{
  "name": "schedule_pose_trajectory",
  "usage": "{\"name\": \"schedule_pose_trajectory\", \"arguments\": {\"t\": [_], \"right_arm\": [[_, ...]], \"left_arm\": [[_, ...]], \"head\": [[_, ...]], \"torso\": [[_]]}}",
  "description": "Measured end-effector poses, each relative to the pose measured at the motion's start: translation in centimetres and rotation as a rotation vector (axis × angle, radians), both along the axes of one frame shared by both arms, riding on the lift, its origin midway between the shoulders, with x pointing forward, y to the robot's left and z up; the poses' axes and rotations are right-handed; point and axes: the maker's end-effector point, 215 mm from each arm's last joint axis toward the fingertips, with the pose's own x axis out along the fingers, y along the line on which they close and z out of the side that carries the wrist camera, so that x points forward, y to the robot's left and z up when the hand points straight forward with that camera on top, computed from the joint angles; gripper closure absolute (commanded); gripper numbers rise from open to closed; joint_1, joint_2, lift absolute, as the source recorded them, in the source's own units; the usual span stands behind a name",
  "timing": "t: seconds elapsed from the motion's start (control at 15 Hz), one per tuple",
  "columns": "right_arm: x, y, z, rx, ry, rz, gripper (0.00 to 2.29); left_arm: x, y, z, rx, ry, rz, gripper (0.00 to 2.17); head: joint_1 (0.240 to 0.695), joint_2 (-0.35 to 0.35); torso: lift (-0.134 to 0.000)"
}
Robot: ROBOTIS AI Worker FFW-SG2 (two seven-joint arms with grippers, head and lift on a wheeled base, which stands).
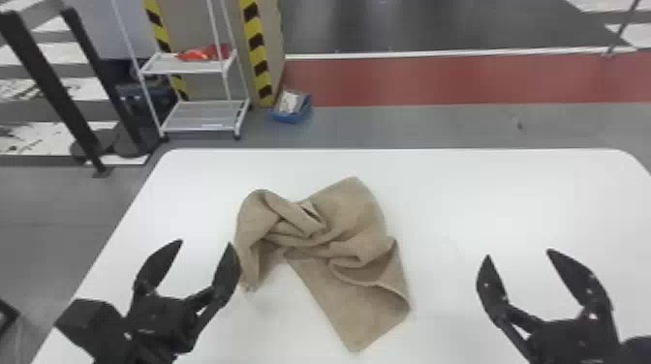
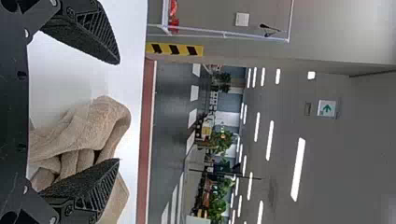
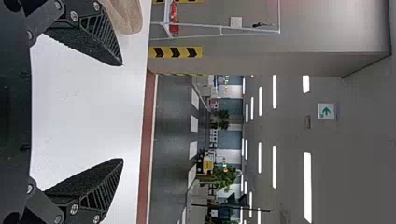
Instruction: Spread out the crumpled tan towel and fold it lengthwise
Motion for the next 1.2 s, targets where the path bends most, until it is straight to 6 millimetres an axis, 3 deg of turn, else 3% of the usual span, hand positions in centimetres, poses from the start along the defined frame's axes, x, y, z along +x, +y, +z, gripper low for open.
{"name": "schedule_pose_trajectory", "arguments": {"t": [0.6, 1.2], "right_arm": [[0.6, 1.4, -1.3, -0.058, 0.039, 0.030, 0.17], [0.6, 1.3, -1.5, -0.055, 0.044, 0.029, 0.17]], "left_arm": [[-1.6, -3.8, -4.1, -0.052, 0.087, -0.057, 0.21], [-1.8, -5.4, -8.0, -0.069, 0.190, -0.077, 0.27]], "head": [[0.695, 0.061], [0.695, 0.037]], "torso": [[-0.124], [-0.124]]}}
